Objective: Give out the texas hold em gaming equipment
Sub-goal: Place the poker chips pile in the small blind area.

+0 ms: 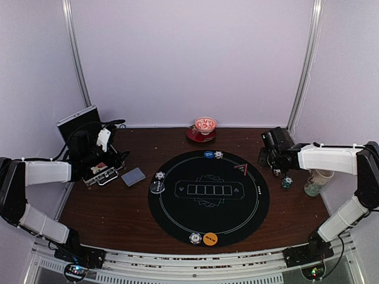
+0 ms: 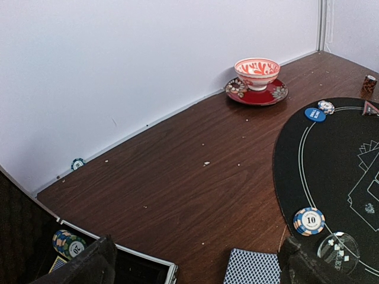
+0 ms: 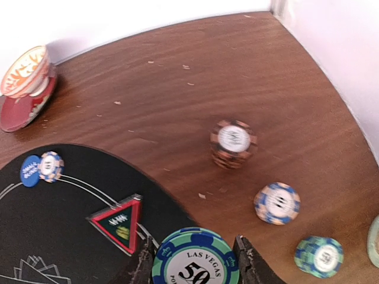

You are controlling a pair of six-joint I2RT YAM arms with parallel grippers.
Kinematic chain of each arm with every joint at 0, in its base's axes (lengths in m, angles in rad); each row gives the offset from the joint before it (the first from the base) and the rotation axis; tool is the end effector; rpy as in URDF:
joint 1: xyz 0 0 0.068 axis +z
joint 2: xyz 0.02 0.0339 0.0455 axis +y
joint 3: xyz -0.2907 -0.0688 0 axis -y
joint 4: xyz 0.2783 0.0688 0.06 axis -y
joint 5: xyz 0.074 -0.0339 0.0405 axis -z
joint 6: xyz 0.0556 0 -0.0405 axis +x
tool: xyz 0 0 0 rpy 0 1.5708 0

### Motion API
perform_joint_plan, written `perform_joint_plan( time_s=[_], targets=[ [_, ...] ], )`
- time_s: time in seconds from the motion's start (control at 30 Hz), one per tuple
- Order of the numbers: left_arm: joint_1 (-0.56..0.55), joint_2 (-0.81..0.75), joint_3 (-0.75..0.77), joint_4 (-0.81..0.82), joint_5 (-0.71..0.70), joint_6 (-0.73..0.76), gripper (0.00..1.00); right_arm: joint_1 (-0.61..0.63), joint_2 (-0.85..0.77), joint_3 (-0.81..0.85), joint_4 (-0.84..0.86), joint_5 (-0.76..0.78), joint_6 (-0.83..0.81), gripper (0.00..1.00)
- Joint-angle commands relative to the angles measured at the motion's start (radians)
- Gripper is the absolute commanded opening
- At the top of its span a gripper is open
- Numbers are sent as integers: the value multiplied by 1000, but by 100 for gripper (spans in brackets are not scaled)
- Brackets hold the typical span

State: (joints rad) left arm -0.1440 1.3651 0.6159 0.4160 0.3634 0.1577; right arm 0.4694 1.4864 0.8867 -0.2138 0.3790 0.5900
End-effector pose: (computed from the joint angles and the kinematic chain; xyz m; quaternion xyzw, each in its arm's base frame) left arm 0.3181 -0.0661 0.2113 0.2240 0.7763 -0.1433 0.5715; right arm 0.3174 0.1379 0.2043 0.1245 0.9067 0.0324 0.4017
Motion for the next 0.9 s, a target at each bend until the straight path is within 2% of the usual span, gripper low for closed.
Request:
perform_joint_plan(
  time_s=[0.0, 0.4, 0.87],
  targets=[
    [0, -7, 25, 16, 7, -2, 98, 37, 135, 154, -30, -2, -34, 27],
    [0, 12, 30, 20, 5, 3, 98, 66, 510, 554, -16, -108, -171, 28],
    [0, 17, 31, 21, 6, 6, 98, 68, 684, 689, -2, -149, -223, 29]
  ],
)
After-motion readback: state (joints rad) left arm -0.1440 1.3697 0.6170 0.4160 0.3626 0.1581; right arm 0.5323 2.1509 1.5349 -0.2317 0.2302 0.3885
